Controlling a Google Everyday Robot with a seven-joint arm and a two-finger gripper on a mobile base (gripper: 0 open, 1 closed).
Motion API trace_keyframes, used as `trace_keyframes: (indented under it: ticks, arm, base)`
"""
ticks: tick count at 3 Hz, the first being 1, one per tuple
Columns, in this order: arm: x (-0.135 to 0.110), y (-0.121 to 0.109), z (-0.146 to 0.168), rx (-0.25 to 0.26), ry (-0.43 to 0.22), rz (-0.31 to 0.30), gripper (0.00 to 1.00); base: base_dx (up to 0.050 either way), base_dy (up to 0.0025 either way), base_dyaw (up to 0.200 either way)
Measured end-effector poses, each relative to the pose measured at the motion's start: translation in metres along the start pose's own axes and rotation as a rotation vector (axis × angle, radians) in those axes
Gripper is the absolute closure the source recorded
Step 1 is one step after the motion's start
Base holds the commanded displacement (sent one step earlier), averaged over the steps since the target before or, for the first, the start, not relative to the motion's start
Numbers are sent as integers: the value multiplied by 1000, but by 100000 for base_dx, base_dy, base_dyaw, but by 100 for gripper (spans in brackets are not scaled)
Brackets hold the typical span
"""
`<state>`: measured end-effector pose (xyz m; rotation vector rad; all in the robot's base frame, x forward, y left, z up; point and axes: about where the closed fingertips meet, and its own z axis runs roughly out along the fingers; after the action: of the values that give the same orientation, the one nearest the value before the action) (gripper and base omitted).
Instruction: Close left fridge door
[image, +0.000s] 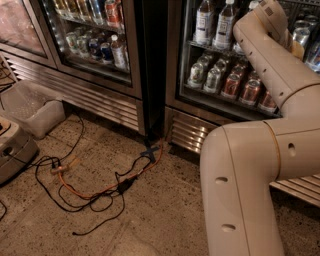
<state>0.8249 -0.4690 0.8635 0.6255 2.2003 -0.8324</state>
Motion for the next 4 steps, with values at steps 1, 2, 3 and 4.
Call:
trace_keyframes:
  ticks: [1,2,3,4]
  arm:
    - [0,0,0,0,0,0,100]
    - [7,0,-6,0,0,0,100]
    - [14,-7,-9,0,0,0,100]
    - [15,-11,-10,4,10,3,100]
  base:
    - [0,0,0]
    - [0,0,0]
    - [0,0,0]
    - [0,0,0]
